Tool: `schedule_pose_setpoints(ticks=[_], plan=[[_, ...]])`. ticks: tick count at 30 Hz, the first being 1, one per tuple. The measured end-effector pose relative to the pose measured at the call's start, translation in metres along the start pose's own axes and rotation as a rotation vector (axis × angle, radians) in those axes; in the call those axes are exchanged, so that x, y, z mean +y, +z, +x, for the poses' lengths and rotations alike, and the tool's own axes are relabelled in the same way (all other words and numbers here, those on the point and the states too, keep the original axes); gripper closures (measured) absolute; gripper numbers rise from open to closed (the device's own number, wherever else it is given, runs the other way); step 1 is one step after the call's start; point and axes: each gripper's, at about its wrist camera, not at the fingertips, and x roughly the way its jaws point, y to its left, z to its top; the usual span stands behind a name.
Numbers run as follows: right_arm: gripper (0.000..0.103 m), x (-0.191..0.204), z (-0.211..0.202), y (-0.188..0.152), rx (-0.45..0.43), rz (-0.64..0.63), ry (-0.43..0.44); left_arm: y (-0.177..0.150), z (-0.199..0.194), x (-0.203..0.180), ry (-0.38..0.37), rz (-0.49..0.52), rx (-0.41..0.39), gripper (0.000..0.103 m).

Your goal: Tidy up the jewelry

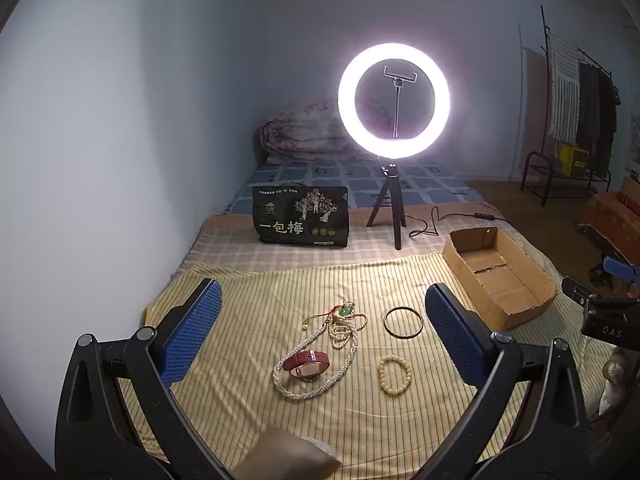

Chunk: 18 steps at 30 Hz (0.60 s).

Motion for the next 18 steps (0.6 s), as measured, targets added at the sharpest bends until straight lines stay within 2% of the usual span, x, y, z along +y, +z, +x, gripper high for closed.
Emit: schedule_pose_setpoints(ticks=[3,5,18], plan=[[0.000,0.0004,-0.0013,0.0000,-0.016,-0.007,-0.011,0.0016,0.0070,-0.0029,-0.003,0.011,0.029,0.000],[0.000,0.0004,-0.0011,-0.0002,-0.010,-0.008,-0.018,-0.0025,0.0028,0.0044,-0.019,-0.015,0.012,0.000],[0.000,-0.0018,0.0037,-0.0018,0.007,-0.002,-0.019,-0.0004,0.0019,-0.0002,-0.020,-0.005,0.017,0.000]])
